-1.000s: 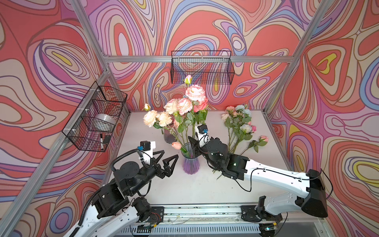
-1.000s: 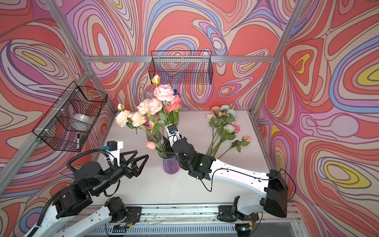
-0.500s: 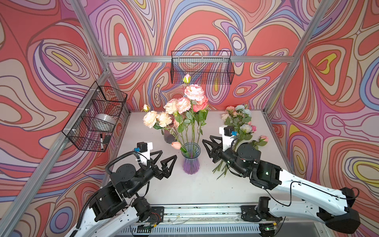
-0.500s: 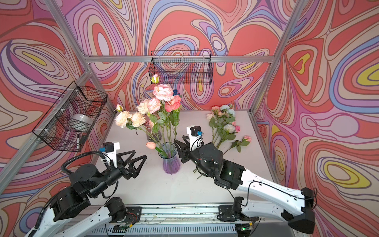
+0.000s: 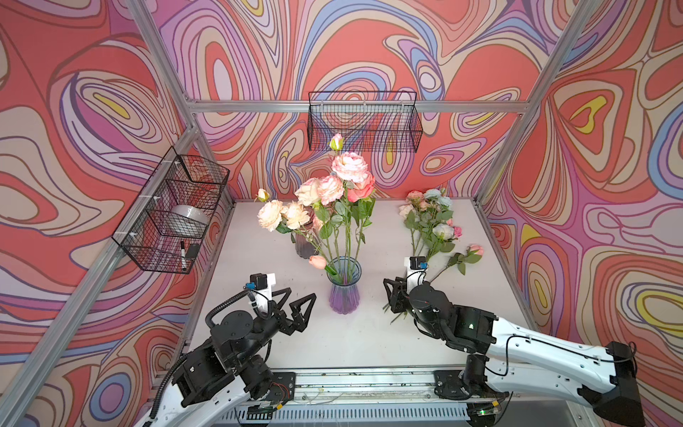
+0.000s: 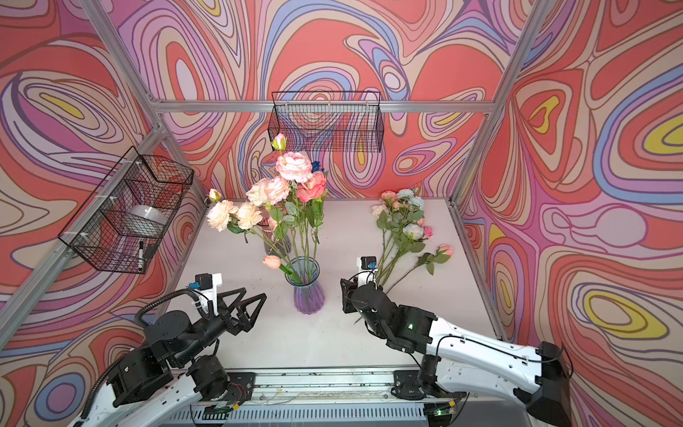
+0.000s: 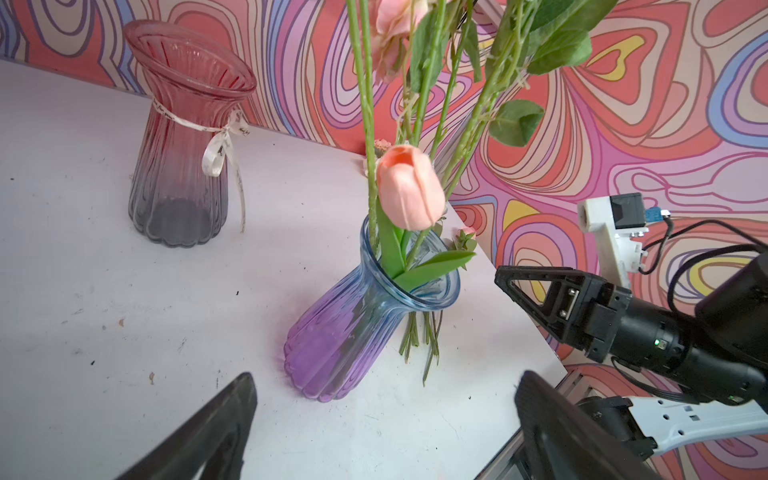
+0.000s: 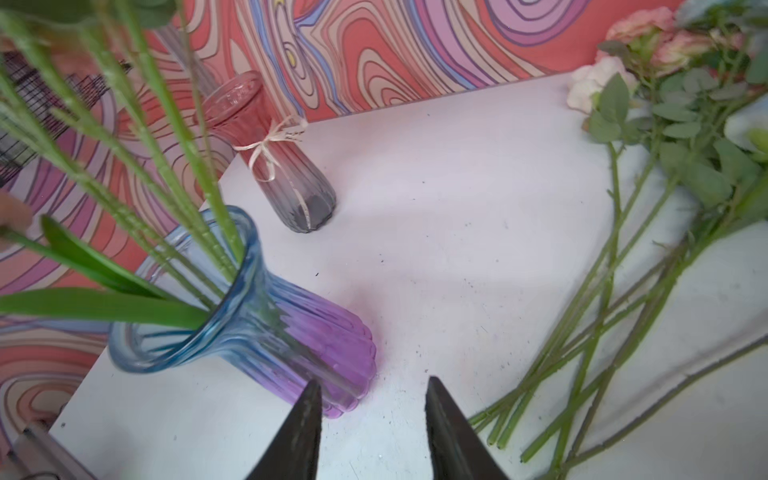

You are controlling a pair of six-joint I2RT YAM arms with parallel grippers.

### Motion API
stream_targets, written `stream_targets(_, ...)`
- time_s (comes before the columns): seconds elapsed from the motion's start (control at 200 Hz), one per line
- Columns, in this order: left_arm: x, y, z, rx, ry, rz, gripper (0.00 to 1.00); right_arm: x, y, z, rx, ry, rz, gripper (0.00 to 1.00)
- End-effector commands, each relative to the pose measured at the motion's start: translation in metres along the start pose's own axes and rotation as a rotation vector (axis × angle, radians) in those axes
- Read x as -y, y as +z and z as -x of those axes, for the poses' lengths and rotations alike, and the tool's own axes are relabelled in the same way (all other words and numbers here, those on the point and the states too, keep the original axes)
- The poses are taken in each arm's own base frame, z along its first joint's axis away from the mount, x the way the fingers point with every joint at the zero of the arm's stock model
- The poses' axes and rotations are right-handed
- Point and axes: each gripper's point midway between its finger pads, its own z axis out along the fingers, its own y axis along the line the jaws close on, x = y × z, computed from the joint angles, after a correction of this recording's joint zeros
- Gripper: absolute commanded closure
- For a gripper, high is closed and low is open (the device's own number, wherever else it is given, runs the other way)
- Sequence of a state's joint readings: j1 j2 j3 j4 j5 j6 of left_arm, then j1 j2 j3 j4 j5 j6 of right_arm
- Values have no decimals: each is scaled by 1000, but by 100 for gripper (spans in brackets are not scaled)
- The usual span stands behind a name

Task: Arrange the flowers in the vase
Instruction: 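Open the right gripper and move it back to the rose bunch, then grasp another pink rose stem with the right gripper and lift it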

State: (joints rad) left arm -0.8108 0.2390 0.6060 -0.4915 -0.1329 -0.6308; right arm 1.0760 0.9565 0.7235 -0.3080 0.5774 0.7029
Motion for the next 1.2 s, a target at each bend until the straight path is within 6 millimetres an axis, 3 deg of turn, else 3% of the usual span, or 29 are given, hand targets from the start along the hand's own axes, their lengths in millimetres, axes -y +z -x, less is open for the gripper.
stream_targets(0.0, -8, -1, -3, -1, -28, 29, 1, 60, 20, -21, -55, 143, -229, 66)
stream_targets(0.095, -6, -1, -4, -7, -25, 24, 1, 100, 35, -33, -121, 295, -287, 68)
stream_targets(0.3, -5, -1, -4, -9, -28, 13, 1, 198, 37, -38, -138, 541, -500, 62)
stream_targets(0.486, -3, -1, -3, -3, -32, 6, 2, 254, 55, -39, -184, 613, -622, 59)
stream_targets(0.681, -2, -4, -1, 4, -35, 1, 2, 282, 82, -41, -236, 607, -715, 58)
stream_targets(0.976, -3, -9, 3, 21, -32, -1, 2, 292, 98, -34, -234, 581, -748, 53)
stream_targets(1.197, -2, -10, 4, 26, -29, -2, 2, 304, 107, -55, -360, 574, -823, 56)
